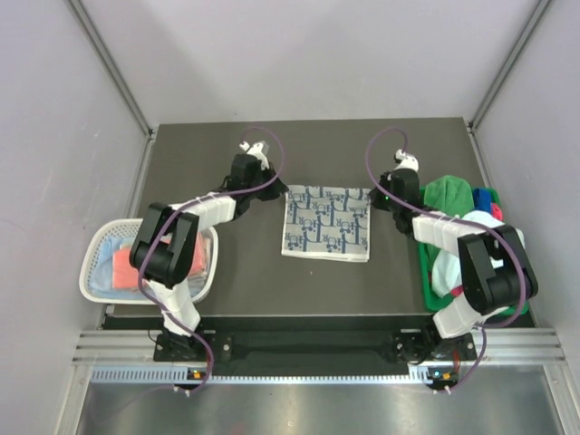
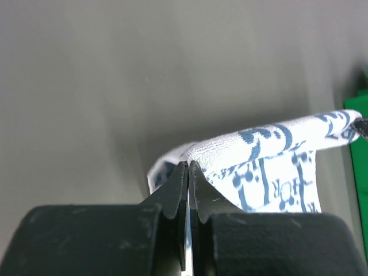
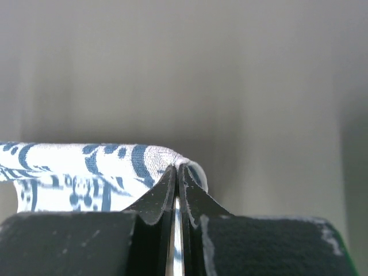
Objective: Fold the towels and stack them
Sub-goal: Fold the towel
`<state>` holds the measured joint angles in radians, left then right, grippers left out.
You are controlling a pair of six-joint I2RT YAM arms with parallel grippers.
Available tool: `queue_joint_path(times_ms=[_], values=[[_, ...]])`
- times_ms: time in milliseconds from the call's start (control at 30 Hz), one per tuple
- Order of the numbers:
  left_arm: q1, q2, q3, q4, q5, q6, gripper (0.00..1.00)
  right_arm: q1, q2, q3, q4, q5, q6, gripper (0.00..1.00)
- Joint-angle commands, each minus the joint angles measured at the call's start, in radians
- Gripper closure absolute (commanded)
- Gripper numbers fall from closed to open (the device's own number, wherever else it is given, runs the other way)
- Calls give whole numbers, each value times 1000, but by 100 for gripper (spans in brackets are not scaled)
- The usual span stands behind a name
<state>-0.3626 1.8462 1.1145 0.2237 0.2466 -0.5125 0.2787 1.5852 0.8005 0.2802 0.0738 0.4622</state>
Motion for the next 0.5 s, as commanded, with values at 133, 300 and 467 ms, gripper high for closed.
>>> queue_joint_path(times_ms=[133, 300, 467], values=[[-15, -130, -169, 118, 53, -14, 100, 10, -191, -138, 71, -14, 33, 100], [-38, -203, -277, 161, 54, -26, 100, 27, -280, -257, 73, -20, 50, 100], [-59, -260, -357, 169, 34, -26, 100, 53, -369, -346, 63, -26, 76, 100]])
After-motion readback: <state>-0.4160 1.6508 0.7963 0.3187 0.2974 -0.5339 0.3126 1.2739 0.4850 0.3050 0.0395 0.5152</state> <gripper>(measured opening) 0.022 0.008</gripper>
